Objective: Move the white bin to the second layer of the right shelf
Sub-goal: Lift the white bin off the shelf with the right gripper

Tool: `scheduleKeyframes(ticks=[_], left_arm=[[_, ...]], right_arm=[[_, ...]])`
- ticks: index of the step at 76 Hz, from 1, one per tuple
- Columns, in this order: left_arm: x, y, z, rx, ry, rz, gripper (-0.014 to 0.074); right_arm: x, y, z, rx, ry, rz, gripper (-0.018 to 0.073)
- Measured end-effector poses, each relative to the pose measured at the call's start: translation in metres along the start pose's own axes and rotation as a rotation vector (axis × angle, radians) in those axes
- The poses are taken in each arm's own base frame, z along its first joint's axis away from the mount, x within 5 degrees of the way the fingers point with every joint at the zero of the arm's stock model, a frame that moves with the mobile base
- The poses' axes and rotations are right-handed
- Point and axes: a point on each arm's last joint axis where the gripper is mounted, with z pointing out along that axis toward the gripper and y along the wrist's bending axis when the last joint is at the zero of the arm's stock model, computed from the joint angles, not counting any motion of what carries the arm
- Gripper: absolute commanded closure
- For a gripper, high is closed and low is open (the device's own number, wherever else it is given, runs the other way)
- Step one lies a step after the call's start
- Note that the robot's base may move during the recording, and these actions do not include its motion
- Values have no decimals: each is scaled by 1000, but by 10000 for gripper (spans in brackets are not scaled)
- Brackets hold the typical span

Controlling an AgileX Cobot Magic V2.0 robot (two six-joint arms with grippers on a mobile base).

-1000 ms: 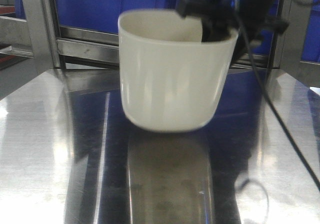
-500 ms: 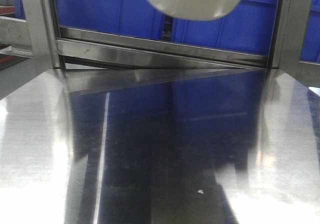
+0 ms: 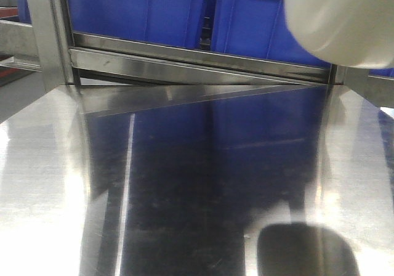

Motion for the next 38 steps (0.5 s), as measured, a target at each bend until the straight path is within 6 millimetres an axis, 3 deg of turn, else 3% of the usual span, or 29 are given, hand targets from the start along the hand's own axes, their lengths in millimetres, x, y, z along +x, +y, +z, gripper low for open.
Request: scheduleKeyframes(ticks=[13,38], left_arm=[[0,0,0,0,0,0,512],[0,0,0,0,0,0,512]], right_arm=[[20,-9,-15,47,-49,19,510],[21,-10,-21,55,-82,20,511]])
